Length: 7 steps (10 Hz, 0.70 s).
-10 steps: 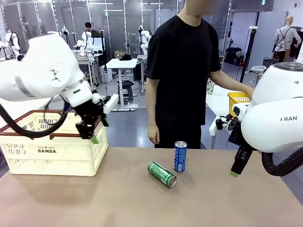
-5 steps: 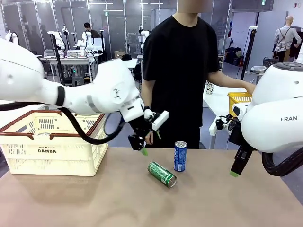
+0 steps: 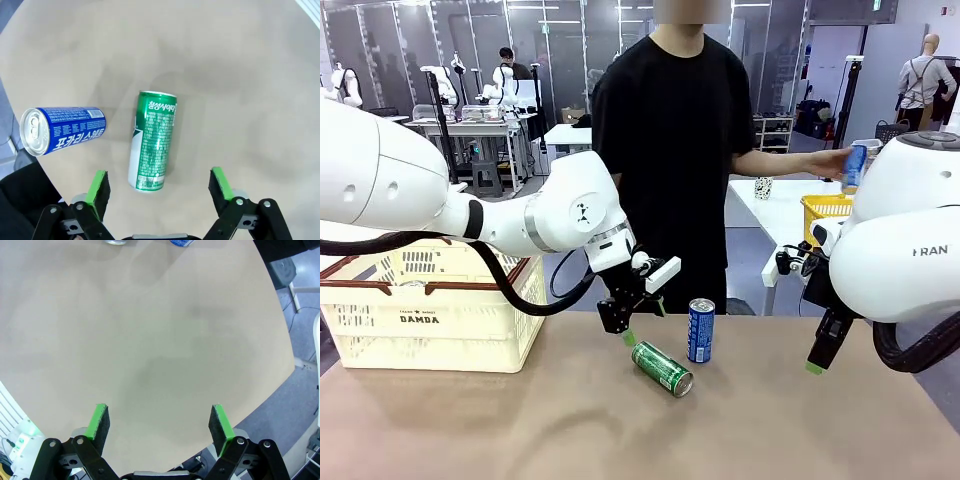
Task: Place the drinks into the Shopping basket.
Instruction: Pick up one drink and place it into the Shopping basket.
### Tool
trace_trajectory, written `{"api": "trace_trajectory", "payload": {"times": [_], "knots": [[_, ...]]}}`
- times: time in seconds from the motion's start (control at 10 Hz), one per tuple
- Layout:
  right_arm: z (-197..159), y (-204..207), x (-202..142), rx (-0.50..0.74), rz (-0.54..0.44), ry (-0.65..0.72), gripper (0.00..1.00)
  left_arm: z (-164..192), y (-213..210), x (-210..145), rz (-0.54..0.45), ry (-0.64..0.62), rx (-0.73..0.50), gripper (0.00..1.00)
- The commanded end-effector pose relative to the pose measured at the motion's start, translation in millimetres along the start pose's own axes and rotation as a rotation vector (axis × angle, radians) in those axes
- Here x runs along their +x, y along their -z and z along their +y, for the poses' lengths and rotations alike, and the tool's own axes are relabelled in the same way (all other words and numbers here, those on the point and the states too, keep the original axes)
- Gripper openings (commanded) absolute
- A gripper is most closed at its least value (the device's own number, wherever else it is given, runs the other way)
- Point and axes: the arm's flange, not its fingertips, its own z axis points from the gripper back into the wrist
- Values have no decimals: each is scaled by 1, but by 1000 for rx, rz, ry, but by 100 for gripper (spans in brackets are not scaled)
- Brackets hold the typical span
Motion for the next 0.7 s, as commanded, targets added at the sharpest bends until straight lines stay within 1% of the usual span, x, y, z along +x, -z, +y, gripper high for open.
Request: {"api": "trace_trajectory", "payload": {"times": [0.0,0.2,0.3,0.4,0.6], "knots": [[-1,0,0,0,1,2,100,0,-4,4,-3,-9,27,100],[-1,0,0,0,1,2,100,1,0,2,-1,2,5,100],[-1,0,0,0,1,2,100,6,10,-3,10,50,-19,100],[-1,0,0,0,1,2,100,11,19,-4,77,87,-44,100],[-1,0,0,0,1,2,100,19,28,-1,102,118,-57,100]]}}
